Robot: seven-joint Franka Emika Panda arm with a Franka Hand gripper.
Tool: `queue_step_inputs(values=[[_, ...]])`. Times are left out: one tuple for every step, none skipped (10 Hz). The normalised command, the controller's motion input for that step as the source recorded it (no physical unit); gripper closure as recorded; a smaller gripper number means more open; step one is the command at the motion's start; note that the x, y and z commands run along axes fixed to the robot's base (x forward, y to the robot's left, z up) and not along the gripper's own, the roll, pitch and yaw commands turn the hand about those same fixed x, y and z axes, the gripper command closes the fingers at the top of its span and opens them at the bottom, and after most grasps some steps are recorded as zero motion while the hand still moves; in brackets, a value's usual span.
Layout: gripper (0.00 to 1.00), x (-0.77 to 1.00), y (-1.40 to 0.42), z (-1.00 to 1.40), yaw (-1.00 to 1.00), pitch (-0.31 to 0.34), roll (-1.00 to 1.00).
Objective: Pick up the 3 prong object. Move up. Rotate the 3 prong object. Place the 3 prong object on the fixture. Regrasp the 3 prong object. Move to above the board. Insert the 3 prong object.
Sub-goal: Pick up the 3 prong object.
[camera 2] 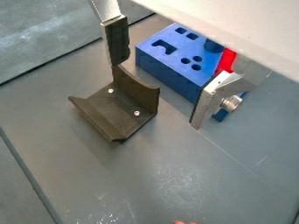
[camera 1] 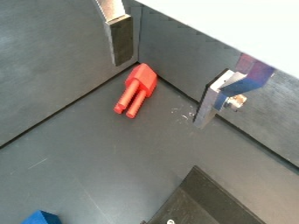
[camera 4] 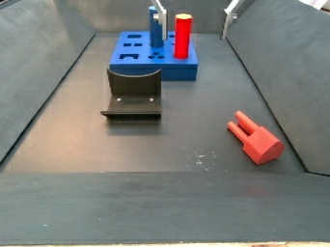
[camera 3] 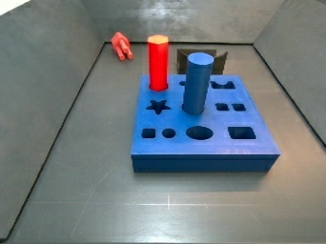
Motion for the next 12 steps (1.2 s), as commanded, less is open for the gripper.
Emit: queue_step_inputs(values=[[0.00,-0.07,0.24,-0.04,0.33,-0.053,-0.20],[0.00,-0.17,0.07,-0.24,0.92,-0.036,-0.18],[0.00,-0.17,0.23,-0.32,0.85,-0.039,-0.14],[0.00,-0.26,0.29,-0.42,0.68,-0.056,-0.13],[0.00,-0.27,0.33,-0.47,0.77,-0.033,0.00],[0.00,0.00,0.01,-0.21,0.31,0.007,0.01],[0.00,0.00,0.00,-0.07,0.01,0.000,0.02],[0.00,-0.51,0.15,-0.85,0.18,-0.080,0.14],[0.00,-0.50,0.24,-0.83,0.27,-0.090,0.09],[0.00,-0.46,0.23,-0.78,0.25,-0.083,0.05],[0.00,-0.42,0.35,-0.60,0.28,-0.069,0.00],[0.00,-0.33,0.38,-0.51,0.24,-0.066,0.00]])
